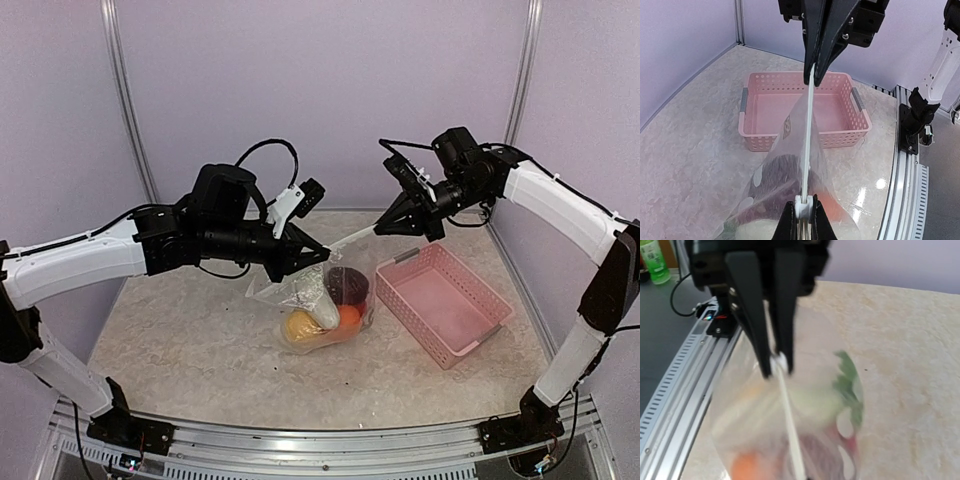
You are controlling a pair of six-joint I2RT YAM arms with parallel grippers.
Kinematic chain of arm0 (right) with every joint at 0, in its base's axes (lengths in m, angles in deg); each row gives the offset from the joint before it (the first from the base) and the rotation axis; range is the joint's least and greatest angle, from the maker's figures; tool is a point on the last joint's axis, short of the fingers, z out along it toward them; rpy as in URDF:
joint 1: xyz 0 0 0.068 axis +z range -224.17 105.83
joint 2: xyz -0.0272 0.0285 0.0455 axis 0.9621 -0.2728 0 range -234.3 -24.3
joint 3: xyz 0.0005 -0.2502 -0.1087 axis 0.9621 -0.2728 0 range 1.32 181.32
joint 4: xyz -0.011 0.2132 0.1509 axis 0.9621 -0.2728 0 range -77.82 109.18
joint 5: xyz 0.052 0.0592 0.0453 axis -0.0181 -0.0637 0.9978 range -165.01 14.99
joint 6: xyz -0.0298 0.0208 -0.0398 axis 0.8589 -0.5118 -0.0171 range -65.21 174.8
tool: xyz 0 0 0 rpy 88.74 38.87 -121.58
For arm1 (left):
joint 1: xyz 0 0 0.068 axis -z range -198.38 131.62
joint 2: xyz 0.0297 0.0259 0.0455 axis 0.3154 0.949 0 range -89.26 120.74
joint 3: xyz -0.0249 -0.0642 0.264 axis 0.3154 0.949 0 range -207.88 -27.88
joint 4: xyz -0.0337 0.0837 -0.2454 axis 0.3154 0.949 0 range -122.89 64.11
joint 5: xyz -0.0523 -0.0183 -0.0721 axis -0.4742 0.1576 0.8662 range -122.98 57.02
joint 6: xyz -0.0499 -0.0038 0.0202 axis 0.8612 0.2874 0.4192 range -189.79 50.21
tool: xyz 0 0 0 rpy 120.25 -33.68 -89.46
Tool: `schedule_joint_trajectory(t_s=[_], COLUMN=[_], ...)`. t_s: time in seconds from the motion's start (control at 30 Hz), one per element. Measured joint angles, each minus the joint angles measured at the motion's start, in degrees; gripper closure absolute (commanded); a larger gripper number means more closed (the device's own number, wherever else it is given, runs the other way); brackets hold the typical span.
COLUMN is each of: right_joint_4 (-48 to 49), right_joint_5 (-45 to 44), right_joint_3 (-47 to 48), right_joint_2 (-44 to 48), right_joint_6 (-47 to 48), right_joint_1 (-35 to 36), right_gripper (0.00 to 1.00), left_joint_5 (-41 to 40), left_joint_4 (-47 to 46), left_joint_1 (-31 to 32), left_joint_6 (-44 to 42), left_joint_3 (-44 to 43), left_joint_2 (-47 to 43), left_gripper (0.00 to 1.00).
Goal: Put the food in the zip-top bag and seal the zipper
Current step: Zip the zipper of the food storage bag, then hold the zipper food storage bag at the center of the board.
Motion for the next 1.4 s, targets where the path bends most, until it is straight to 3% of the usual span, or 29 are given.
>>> schedule_joint_trajectory(t_s=[0.27, 0.57, 0.6, 0.63, 0.73, 0.9, 1.03, 1.2, 1.4], right_joint_4=[0.79, 3.87, 4.66, 5.88, 10.34, 13.53, 13.53, 13.33, 11.52], right_joint_5=[0.98, -0.74, -0.85, -0.81, -0.50, -3.08, -4.74, -5.75, -6.80], right_joint_3=[-0.33, -1.79, -2.14, -2.73, -6.25, -10.38, -8.17, -4.63, -3.56], right_joint_2=[0.00, -0.48, -0.55, -0.57, -0.42, -0.50, -2.34, -6.80, -8.76], right_joint_6=[-0.48, -1.84, -2.56, -3.32, -6.25, -6.86, -6.12, -5.53, -4.00], right_joint_1=[-3.06, -7.37, -7.34, -7.34, -6.45, 0.46, 6.97, 8.20, 9.09], right_gripper=[1.00, 1.00, 0.90, 0.70, 0.44, 0.35, 0.33, 0.35, 0.75], left_joint_5=[-2.05, -5.60, -5.95, -6.08, -6.45, -6.75, -6.78, -6.54, -6.25], left_joint_4=[2.84, 14.93, 15.43, 15.78, 15.87, 14.36, 12.87, 11.43, 10.71], left_joint_1=[-0.28, -0.76, -0.76, -0.76, -0.74, -0.02, 1.07, 1.75, 1.84], left_joint_6=[2.38, 5.55, 5.75, 5.92, 6.38, 5.77, 4.31, 3.02, 1.99], left_joint_3=[3.78, 11.04, 11.56, 11.89, 12.61, 12.39, 11.32, 9.27, 8.04], left_joint_2=[-5.01, -13.20, -13.88, -14.47, -15.80, -14.91, -11.98, -9.05, -7.82], left_gripper=[0.95, 0.95, 0.94, 0.94, 0.95, 0.96, 0.96, 0.96, 0.96])
